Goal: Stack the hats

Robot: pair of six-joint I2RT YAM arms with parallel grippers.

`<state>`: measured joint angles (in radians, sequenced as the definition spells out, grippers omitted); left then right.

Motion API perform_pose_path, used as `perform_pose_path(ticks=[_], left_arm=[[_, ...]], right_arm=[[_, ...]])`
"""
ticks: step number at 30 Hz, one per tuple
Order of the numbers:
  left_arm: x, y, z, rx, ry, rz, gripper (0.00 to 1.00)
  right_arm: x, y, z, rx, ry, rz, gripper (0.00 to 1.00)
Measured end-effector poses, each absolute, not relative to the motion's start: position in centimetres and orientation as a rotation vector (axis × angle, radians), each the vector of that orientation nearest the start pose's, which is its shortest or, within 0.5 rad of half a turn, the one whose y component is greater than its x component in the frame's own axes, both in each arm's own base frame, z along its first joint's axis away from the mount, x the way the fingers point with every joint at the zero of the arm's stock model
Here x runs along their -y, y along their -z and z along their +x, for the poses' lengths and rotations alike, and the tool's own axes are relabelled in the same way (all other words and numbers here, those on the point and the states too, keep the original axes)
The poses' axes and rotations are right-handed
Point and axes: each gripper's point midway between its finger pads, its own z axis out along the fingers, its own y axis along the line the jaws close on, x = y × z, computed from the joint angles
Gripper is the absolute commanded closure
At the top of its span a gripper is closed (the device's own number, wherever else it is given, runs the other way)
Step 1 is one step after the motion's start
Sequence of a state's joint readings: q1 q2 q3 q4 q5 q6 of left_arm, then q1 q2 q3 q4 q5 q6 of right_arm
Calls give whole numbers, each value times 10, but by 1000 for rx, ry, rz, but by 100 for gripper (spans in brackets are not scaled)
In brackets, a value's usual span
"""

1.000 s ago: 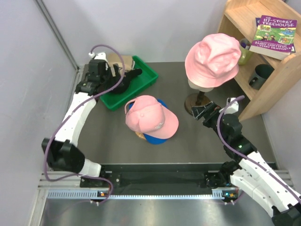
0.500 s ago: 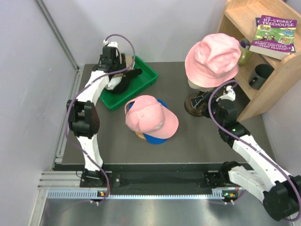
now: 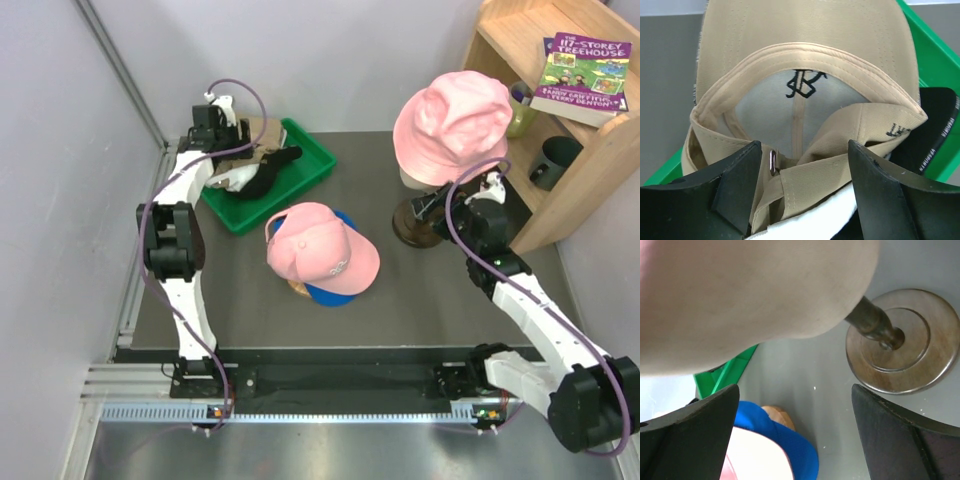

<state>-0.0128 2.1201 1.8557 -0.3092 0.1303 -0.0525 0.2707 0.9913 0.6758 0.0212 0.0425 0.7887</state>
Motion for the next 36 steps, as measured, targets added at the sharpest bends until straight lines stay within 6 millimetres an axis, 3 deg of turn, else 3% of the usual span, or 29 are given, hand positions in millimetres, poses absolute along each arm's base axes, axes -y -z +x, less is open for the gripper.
perform_pose_path(ticks=[5, 11, 13, 14, 17, 18, 22, 25, 29, 36], left_arm=[[41, -163, 592, -2141, 262, 92, 26], [58, -148, 582, -2170, 345, 150, 27], [60, -146, 580, -2175, 356, 158, 36], [60, -144, 579, -2179, 358, 158, 50], [59, -141, 576, -2192, 348, 181, 75], [59, -140, 576, -2194, 346, 182, 88], [57, -139, 575, -2200, 321, 199, 100], [54, -144, 572, -2206, 298, 193, 100], [49, -173, 566, -2173, 260, 180, 100], [43, -262, 550, -2009, 204, 178, 100]], right_arm=[[-117, -204, 343, -1883, -681, 530, 7], [-121, -203, 347, -1895, -697, 520, 7], [-122, -203, 347, -1897, -704, 515, 7], [-122, -203, 347, -1899, -709, 512, 7], [-122, -202, 347, -1903, -716, 510, 7], [-123, -202, 347, -1905, -719, 509, 7], [-121, -201, 347, -1909, -725, 507, 7], [-119, -201, 348, -1909, -722, 505, 7], [-116, -204, 347, -1902, -716, 498, 7], [-117, -212, 344, -1883, -738, 477, 7]])
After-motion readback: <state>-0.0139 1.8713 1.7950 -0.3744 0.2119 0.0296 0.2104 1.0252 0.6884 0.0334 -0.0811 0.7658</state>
